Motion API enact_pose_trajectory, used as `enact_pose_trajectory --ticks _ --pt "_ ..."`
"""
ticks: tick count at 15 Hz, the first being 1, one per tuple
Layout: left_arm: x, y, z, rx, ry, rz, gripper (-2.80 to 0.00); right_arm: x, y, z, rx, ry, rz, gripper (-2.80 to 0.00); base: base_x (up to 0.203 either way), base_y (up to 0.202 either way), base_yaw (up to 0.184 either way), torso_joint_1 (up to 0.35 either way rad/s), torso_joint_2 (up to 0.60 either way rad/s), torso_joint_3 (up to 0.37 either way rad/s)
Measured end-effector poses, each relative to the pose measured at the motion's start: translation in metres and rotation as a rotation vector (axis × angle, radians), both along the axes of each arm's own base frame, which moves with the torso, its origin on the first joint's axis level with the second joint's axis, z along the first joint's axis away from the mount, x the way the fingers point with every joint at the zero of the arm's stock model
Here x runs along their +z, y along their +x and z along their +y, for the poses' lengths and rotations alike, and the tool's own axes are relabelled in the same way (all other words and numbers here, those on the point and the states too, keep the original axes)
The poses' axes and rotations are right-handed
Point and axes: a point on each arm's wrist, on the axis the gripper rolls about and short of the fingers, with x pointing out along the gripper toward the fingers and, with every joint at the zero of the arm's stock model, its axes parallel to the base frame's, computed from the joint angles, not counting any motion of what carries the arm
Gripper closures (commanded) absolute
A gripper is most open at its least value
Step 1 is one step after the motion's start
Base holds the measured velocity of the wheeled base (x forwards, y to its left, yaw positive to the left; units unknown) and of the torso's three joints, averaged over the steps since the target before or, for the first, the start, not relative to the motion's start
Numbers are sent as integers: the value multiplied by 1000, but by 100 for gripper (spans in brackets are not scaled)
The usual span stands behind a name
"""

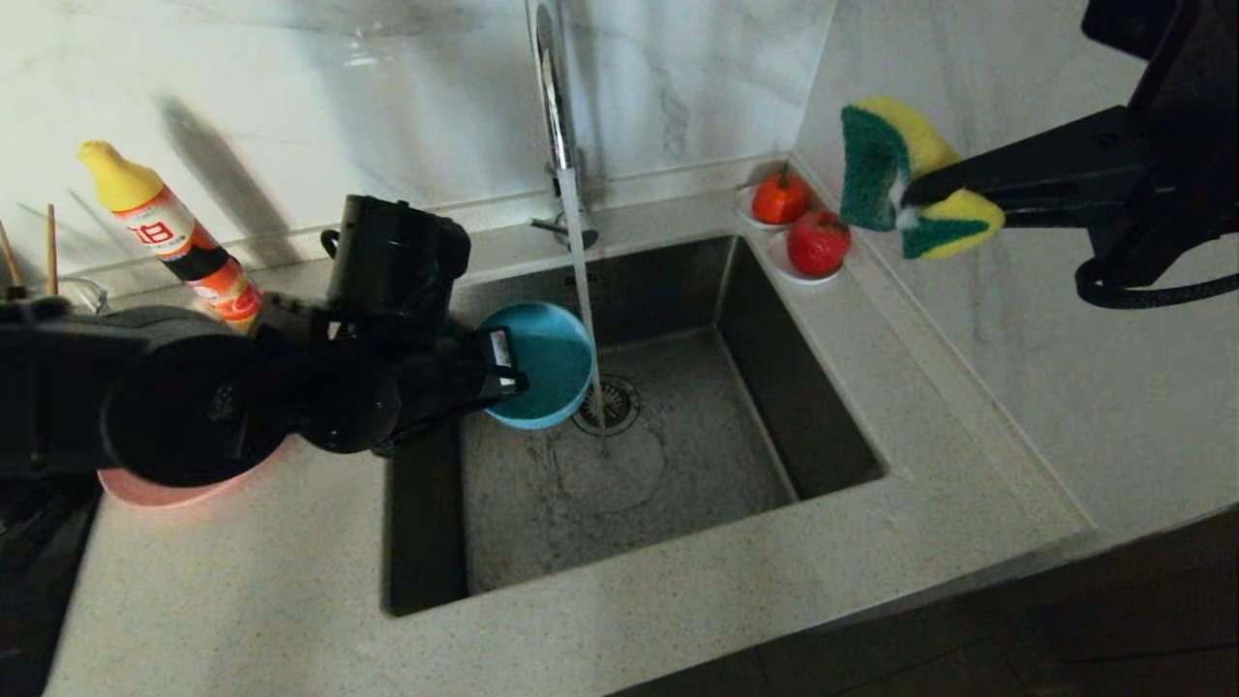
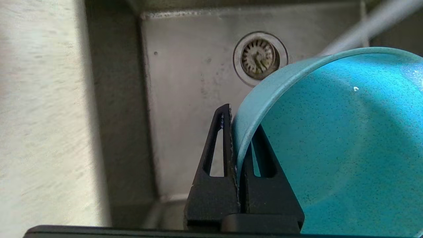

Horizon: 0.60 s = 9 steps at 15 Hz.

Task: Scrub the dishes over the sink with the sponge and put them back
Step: Rinse the bowl

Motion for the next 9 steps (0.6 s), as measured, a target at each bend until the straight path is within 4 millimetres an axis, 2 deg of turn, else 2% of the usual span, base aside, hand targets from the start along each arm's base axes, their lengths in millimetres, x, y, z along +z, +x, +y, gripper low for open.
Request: enact_pose_trajectory --ticks 4,9 --pt "5 34 -12 70 -96 32 0 -8 3 -2 -7 -23 5 0 0 0 0 0 0 0" --pt "1 60 -22 96 -163 56 0 -14 1 -3 -7 -32 22 0 0 0 0 0 0 0"
